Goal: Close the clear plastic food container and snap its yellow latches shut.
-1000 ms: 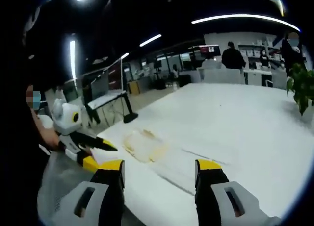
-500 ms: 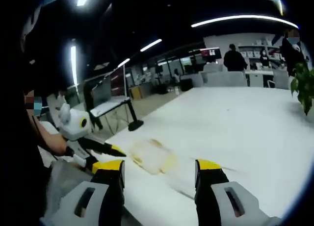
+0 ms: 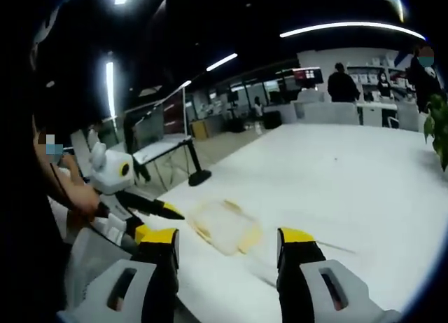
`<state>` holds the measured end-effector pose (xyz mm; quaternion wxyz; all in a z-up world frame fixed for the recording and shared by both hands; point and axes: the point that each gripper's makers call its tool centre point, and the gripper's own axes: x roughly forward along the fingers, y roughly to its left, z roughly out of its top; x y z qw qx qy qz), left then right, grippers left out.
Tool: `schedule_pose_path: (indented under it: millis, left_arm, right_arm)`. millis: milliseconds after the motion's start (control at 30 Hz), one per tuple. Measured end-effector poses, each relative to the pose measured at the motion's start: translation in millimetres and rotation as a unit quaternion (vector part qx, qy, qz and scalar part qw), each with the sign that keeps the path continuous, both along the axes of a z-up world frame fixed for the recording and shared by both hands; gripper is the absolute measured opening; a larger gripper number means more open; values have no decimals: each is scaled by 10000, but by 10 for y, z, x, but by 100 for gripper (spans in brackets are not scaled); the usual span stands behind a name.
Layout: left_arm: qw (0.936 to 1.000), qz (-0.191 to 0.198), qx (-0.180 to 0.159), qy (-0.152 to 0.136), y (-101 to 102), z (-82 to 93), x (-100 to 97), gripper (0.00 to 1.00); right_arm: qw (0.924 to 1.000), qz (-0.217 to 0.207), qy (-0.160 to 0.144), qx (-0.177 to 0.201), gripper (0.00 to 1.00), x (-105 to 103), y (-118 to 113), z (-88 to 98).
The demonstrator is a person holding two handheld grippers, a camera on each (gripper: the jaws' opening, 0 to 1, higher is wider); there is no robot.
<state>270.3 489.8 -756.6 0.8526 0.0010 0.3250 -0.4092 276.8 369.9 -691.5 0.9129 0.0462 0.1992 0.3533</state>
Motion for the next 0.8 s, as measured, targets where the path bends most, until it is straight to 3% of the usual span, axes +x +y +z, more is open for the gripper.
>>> schedule_pose_path:
  millis: [800]
  left_arm:
    - [9999, 23, 143, -55, 385, -45, 175, 61]
  right_arm:
    - [9982, 442, -9, -406, 52, 78, 304, -134]
